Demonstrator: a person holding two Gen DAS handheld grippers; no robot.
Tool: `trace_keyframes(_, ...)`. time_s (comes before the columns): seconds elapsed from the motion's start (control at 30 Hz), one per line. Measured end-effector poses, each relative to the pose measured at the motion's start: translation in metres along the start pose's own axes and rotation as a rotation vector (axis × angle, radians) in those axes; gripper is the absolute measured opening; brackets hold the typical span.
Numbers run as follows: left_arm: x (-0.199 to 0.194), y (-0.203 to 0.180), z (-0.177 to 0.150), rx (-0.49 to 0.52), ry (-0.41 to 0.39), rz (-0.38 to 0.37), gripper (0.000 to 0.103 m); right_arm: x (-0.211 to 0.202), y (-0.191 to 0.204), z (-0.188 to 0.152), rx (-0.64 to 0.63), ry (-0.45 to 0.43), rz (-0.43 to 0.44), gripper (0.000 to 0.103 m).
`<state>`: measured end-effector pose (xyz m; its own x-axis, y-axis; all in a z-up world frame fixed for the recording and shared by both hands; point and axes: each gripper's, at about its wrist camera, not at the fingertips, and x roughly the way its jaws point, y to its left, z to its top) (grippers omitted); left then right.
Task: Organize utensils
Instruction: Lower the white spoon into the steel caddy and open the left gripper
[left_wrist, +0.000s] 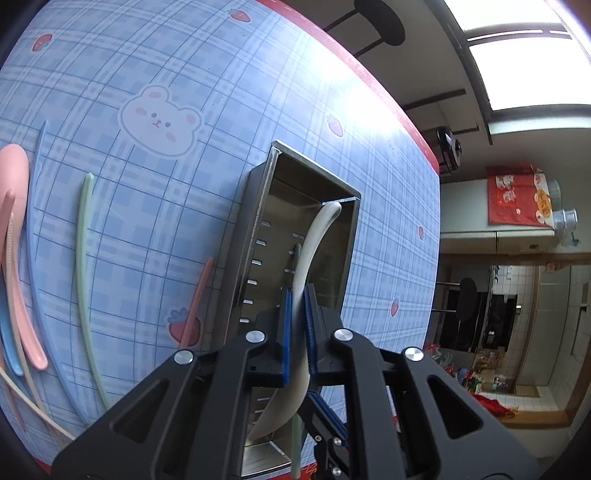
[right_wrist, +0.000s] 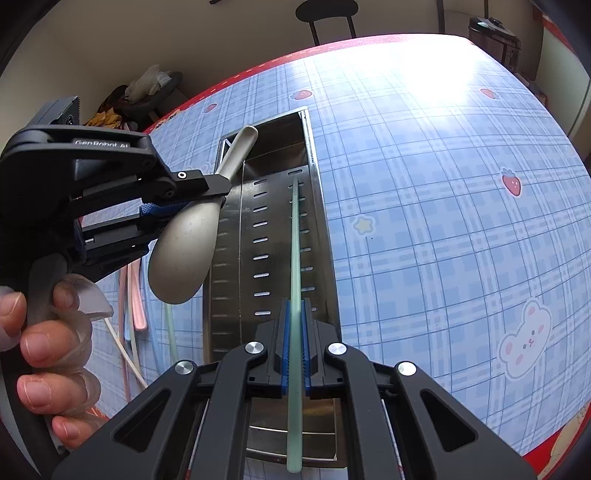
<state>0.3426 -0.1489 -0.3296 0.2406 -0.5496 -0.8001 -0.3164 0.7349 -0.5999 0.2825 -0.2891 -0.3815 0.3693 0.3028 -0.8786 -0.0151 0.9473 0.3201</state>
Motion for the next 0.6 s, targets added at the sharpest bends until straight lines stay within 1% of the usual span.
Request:
trace_keyframes(0.17, 0.015, -0.004, 0.006, -0.075, 0.0, 0.004, 0.011, 0.004, -0.004, -0.001, 0.017, 0.0, 0.004, 0.006)
trace_keyframes(0.27, 0.022, -0.012, 0.011, -0.075, -0.01, 0.017, 0.011, 0.006, -0.004, 0.002, 0.02, -0.004, -0.005, 0.006)
trace_keyframes(0.33, 0.024, -0.017, 0.017, -0.064, -0.018, 0.036, 0.01, 0.008, -0.004, 0.005, 0.017, -0.012, -0.015, 0.004)
trace_keyframes(0.4, 0.027, -0.019, 0.02, -0.064, -0.017, 0.05, 0.012, 0.011, -0.005, 0.01, 0.019, -0.015, -0.019, 0.004)
trace_keyframes(0.5, 0.03, -0.019, 0.024, -0.067, -0.007, 0.052, 0.017, 0.012, -0.007, 0.014, 0.014, -0.002, -0.014, 0.004)
trace_keyframes(0.57, 0.026, -0.021, 0.027, -0.061, -0.016, 0.037, 0.026, 0.007, -0.006, 0.013, 0.001, -0.006, -0.013, 0.005)
trace_keyframes(0.6, 0.022, -0.023, 0.028, -0.051, -0.021, 0.033, 0.027, 0.002, -0.005, 0.012, -0.008, -0.012, -0.011, 0.005)
